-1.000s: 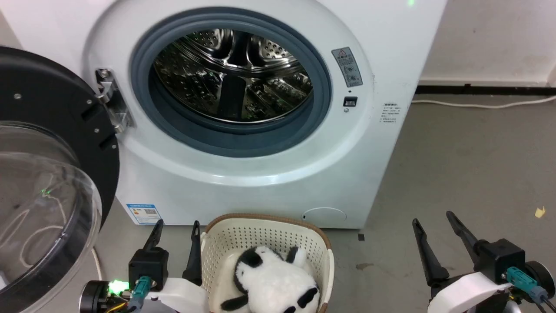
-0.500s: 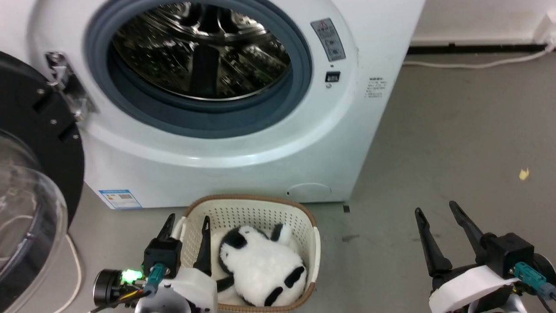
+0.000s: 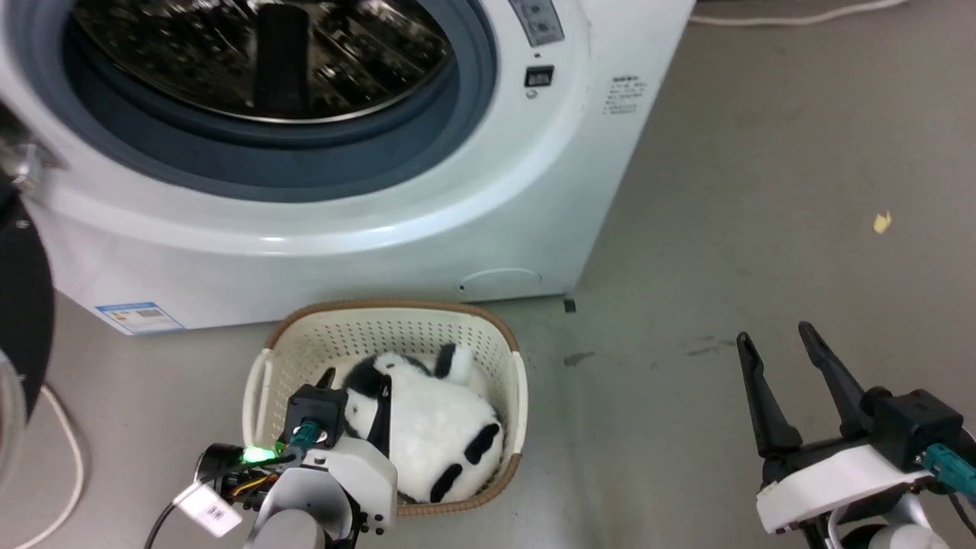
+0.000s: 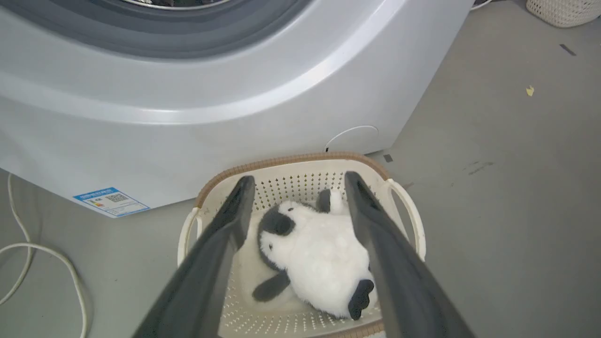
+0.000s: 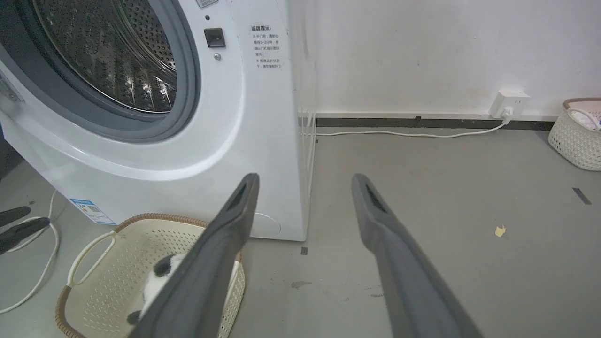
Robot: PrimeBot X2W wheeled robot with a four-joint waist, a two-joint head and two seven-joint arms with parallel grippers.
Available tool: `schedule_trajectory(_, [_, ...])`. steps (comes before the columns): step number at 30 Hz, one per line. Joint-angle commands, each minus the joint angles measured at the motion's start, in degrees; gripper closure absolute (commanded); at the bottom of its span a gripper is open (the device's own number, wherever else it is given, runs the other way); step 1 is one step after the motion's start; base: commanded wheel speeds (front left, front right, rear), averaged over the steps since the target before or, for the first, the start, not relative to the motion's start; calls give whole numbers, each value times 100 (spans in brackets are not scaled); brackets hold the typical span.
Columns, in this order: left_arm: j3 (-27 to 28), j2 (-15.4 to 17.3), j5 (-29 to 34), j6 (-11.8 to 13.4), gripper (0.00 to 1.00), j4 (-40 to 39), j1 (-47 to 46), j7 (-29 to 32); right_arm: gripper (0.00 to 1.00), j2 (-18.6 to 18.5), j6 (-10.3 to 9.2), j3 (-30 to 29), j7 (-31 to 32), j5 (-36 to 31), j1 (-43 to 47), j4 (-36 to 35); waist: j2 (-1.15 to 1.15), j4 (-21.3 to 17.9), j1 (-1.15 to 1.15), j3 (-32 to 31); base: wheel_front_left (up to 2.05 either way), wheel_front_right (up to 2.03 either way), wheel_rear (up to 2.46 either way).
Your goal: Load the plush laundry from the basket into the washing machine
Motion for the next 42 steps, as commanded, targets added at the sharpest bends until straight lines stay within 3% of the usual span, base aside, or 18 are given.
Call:
schedule_trajectory(1, [-33, 38, -13, -23, 0, 132, -129, 28, 0, -3, -2, 0, -48, 46, -127, -38, 0, -77, -1, 104, 0, 0, 0])
schedule_trajectory(16, [-253, 303, -164, -62, 0, 1520, -1076, 220, 0, -3, -3, 39, -239, 459, -441, -202, 0, -523, -1, 914, 0, 0, 0])
schedule_trajectory(23, [-383, 463, -292, -235, 0, 2205, -1501, 802, 0, -4, -3, 78, -335, 733, -557, -252, 0, -784, -1, 1341, 0, 0, 0])
schedule_trajectory(42, [-838, 745, -406, -164, 0, 3377, -2822, 1596, 0, -5, -4, -26, -561, 1327, -634, -397, 0, -1173, -1, 2322, 0, 0, 0])
